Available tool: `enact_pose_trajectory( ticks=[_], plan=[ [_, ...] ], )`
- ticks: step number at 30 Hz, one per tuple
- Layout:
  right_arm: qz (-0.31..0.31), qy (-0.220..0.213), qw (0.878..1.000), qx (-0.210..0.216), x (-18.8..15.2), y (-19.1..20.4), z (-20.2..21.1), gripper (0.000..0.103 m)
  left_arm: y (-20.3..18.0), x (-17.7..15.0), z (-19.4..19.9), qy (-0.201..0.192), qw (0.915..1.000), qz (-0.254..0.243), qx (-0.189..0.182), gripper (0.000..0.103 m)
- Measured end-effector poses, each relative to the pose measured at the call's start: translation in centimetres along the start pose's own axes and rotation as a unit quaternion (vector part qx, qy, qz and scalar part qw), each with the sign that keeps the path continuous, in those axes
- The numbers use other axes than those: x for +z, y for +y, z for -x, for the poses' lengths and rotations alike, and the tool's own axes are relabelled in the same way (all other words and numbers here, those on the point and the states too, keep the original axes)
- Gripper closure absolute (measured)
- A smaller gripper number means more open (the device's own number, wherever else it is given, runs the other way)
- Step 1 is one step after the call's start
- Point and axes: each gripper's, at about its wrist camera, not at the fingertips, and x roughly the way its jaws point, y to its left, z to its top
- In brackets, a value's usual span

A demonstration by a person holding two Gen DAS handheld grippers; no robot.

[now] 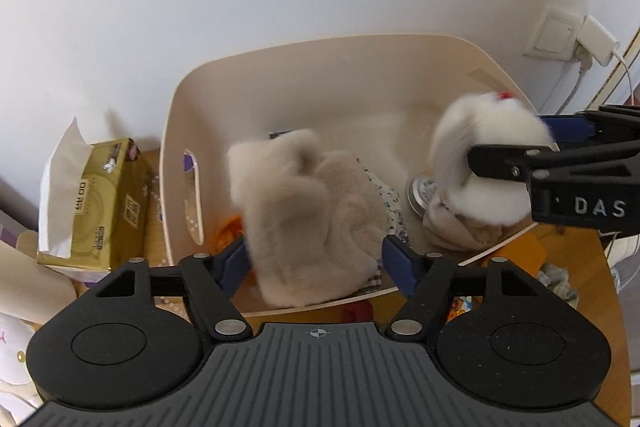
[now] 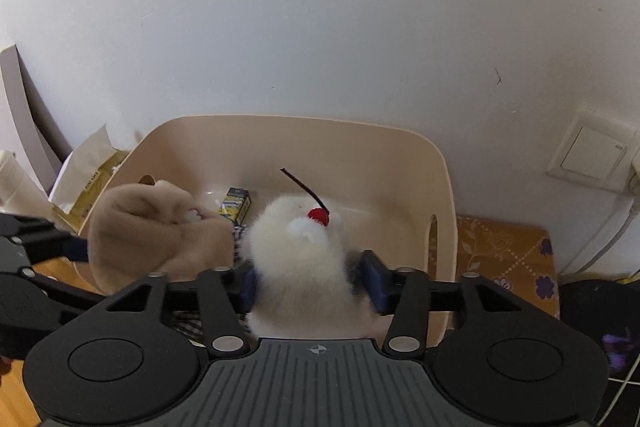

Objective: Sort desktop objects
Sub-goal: 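Open both tools over the basket to drop hat and plush, then grasp the wrapped white pad with left tool while right tool grasps black cube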

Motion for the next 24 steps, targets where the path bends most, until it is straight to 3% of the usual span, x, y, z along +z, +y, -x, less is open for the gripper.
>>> enact_pose_trajectory(
  ticks=[6,14,24],
  plan=[
    [0.021,-0.008,1.000,0.000,-0.2,0.9,1.1,0.003,0.5,-0.4,1.1,-0.003,0.9999,-0.012,0.006,0.026],
    [0.057,-0.023,0.998,0.000,-1.1,2.9,2.6,0.000,1.1,-1.1,3.5,-0.032,0.9994,-0.009,0.006,0.025],
    [0.061,-0.028,0.998,-0.003,-3.6,1.1,7.8,0.000,2.1,-4.3,6.7,-0.040,0.9986,-0.033,0.009,0.022]
  ],
)
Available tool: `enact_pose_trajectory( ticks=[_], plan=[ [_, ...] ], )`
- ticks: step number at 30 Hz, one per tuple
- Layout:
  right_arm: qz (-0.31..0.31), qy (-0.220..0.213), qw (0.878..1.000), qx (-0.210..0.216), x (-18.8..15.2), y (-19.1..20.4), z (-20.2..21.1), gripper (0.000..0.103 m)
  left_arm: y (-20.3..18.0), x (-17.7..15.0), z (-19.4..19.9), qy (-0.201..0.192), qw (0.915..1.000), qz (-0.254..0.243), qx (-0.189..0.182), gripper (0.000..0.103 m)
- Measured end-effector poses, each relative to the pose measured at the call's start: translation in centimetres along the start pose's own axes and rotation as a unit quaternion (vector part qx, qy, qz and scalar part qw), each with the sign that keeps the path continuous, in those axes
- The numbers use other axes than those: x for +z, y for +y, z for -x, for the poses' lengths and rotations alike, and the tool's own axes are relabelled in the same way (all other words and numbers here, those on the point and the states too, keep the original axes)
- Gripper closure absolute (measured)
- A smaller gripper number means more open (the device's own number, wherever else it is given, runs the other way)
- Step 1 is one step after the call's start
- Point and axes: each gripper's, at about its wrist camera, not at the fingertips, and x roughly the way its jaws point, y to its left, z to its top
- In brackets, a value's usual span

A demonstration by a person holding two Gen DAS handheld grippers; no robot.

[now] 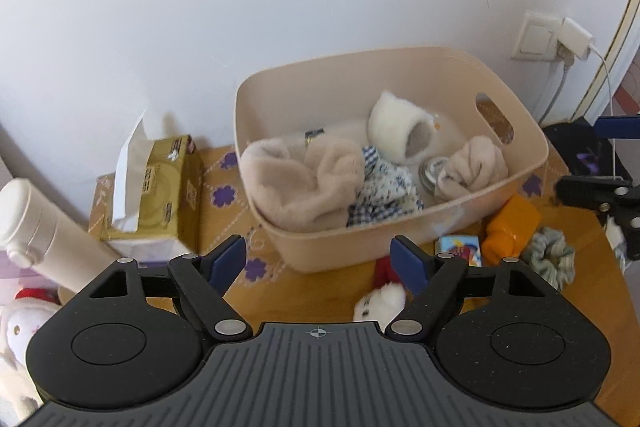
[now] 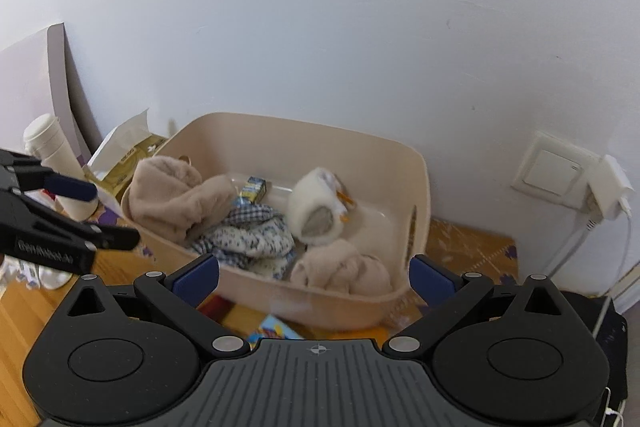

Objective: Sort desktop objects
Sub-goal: 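Grasp the wrapped white pad with left tool while right tool grasps black cube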

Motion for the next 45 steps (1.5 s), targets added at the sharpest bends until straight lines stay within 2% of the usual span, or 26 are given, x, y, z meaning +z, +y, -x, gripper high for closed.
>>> enact_pose_trajectory(
  ticks=[7,12,19,26,32,37,41,45],
  plan=[
    [-0.003,0.013,1.000,-0.018,-2.9,-1.1,1.8,0.000,-0.2,-3.0,0.8,0.021,0.9997,-0.004,-0.008,0.022],
    [-0.026,0.031,0.999,-0.022,-5.5,-2.0,2.2,0.000,-1.2,-5.7,-0.5,0.046,0.9987,-0.010,-0.016,0.022],
    [-0.039,0.070,0.996,-0.024,-9.6,-1.4,1.7,0.000,-2.4,-8.5,-2.4,0.084,0.9950,-0.044,-0.031,0.022],
    [-0.043,0.106,0.993,-0.031,-12.5,-0.1,0.8,0.000,-3.1,-10.0,-4.0,0.117,0.9838,-0.131,-0.037,0.022],
    [-0.086,0.131,0.987,-0.046,-14.3,0.5,-0.3,0.000,-3.7,-10.5,-5.3,0.125,0.9718,-0.195,-0.042,0.022],
    [-0.113,0.149,0.980,-0.062,-15.2,0.5,-1.4,0.000,-4.2,-10.6,-6.2,0.121,0.9661,-0.221,-0.056,0.022],
    [-0.120,0.153,0.978,-0.074,-15.4,0.4,-2.1,0.002,-4.9,-11.0,-7.0,0.124,0.9582,-0.249,-0.066,0.022],
    [-0.122,0.160,0.976,-0.082,-15.7,0.1,-2.9,0.010,-5.0,-11.4,-7.7,0.122,0.9534,-0.264,-0.082,0.032]
  ],
)
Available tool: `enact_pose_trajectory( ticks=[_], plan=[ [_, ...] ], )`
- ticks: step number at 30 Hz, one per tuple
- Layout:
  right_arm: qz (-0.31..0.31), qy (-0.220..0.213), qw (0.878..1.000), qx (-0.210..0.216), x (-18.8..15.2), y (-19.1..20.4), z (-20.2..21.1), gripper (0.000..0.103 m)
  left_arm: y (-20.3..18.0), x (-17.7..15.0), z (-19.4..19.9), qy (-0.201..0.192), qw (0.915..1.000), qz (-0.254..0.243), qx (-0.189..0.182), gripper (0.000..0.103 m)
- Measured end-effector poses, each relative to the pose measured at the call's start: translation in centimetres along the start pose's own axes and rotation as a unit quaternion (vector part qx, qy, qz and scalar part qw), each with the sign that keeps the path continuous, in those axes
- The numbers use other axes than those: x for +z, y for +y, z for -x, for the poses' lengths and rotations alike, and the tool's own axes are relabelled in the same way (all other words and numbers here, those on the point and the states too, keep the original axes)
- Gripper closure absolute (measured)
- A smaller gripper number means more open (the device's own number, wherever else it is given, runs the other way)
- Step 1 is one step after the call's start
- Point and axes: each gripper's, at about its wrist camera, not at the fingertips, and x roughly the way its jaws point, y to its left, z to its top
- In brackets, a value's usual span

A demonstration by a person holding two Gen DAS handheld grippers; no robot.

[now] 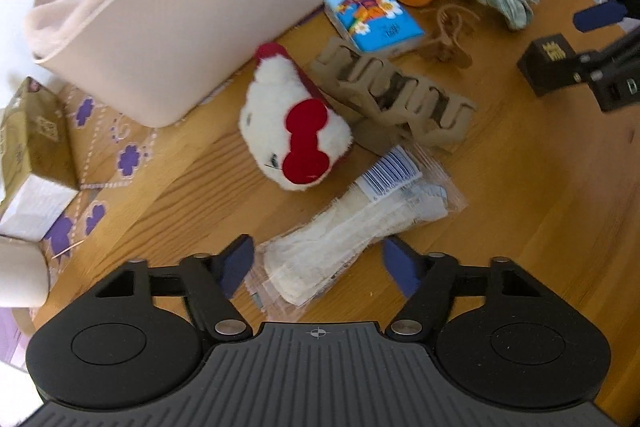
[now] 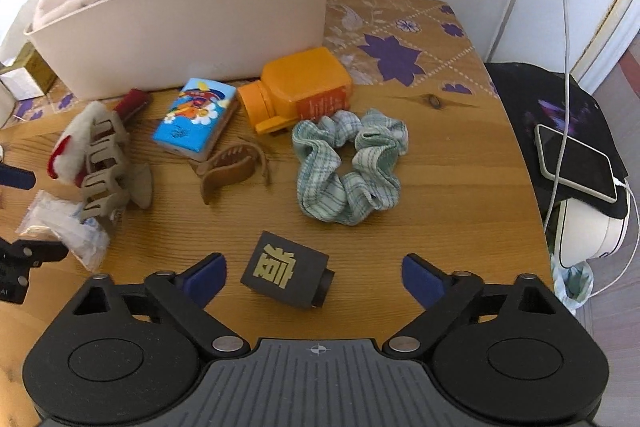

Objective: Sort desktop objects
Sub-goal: 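Grasp the wrapped white pad with left tool while right tool grasps black cube, then carry the wrapped pad and black cube over the basket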

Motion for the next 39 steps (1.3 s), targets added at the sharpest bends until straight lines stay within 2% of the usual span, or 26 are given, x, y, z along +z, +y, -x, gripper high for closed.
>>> enact_pose_trajectory(
  ticks=[3,7,9,12,23,39],
  plan=[
    [-0.012,0.005,1.000,-0.001,0.0,-0.2,-0.5,0.018,0.2,0.1,0.0,-0.009,0.9999,-0.003,-0.013,0.036],
    [-0.018,0.009,1.000,0.004,-0.2,-0.2,-1.0,0.028,0.2,0.3,0.2,-0.023,0.9992,-0.005,-0.032,0.055],
    [-0.016,0.011,1.000,0.013,-0.2,0.0,-1.1,0.047,0.2,0.4,0.3,-0.026,0.9990,-0.005,-0.037,0.060],
    [-0.019,0.011,1.000,0.018,-0.4,0.1,-1.2,0.054,-0.1,0.2,0.4,-0.032,0.9984,-0.013,-0.044,0.065],
    [-0.023,-0.008,0.999,0.042,-1.1,-0.1,0.1,0.057,-1.6,-1.7,1.4,-0.054,0.9958,-0.055,-0.049,0.074],
    [-0.010,-0.041,0.997,0.060,-2.4,-0.9,3.7,0.057,-3.2,-3.6,4.7,-0.094,0.9922,-0.076,-0.031,0.076]
  ],
)
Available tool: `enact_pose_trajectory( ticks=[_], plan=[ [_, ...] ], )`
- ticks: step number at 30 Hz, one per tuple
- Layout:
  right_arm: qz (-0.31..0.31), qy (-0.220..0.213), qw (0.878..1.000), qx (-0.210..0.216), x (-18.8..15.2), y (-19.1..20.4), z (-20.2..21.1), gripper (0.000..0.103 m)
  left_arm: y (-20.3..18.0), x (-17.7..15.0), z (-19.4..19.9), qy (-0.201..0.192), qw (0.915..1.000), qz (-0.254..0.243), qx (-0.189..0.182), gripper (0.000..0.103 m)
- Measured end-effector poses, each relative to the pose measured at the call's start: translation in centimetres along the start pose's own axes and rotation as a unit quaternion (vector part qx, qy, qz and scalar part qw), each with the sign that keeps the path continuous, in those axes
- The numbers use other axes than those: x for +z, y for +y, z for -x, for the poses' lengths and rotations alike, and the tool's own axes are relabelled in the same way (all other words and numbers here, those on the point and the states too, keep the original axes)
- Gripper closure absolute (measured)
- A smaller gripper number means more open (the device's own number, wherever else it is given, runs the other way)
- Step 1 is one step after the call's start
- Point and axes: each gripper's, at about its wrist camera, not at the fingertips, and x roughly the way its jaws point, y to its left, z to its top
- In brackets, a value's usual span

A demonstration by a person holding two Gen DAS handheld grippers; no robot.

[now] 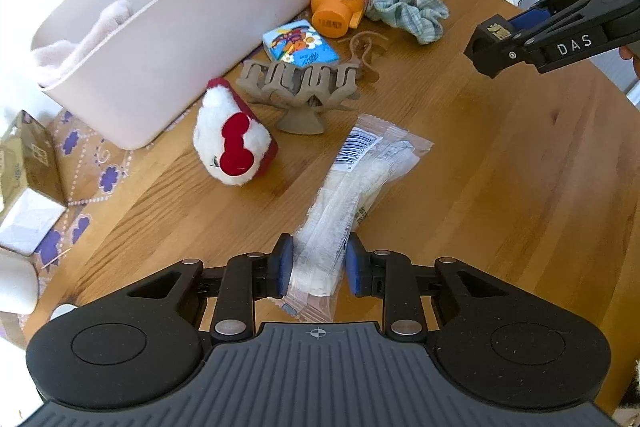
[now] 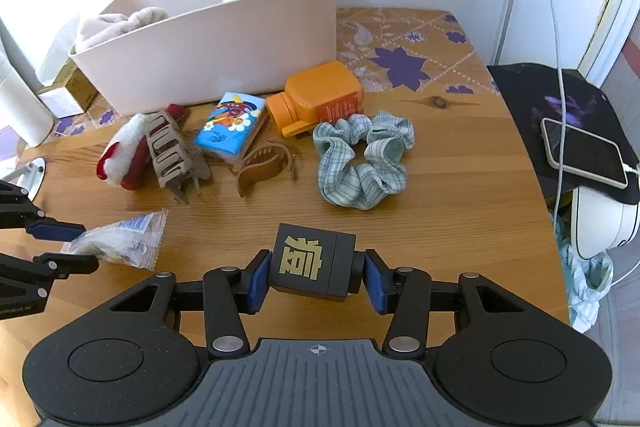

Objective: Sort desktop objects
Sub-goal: 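Carry the wrapped pad and black cube over the basket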

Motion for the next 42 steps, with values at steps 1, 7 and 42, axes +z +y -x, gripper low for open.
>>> enact_pose_trajectory(
  ticks=[1,7,42],
  plan=[
    [0.001,-0.002,1.000,0.000,-0.1,0.0,0.2,0.057,0.0,0.0,0.3,-0.004,1.0000,-0.002,0.002,0.076],
    [0.009,-0.016,1.000,0.005,-0.2,-0.2,1.8,0.057,0.0,0.0,2.5,-0.028,0.9995,-0.006,0.015,0.076],
    [0.064,-0.120,0.990,0.022,9.9,-0.7,6.3,0.057,7.0,6.4,10.1,-0.153,0.9836,0.028,0.092,0.076]
  ],
)
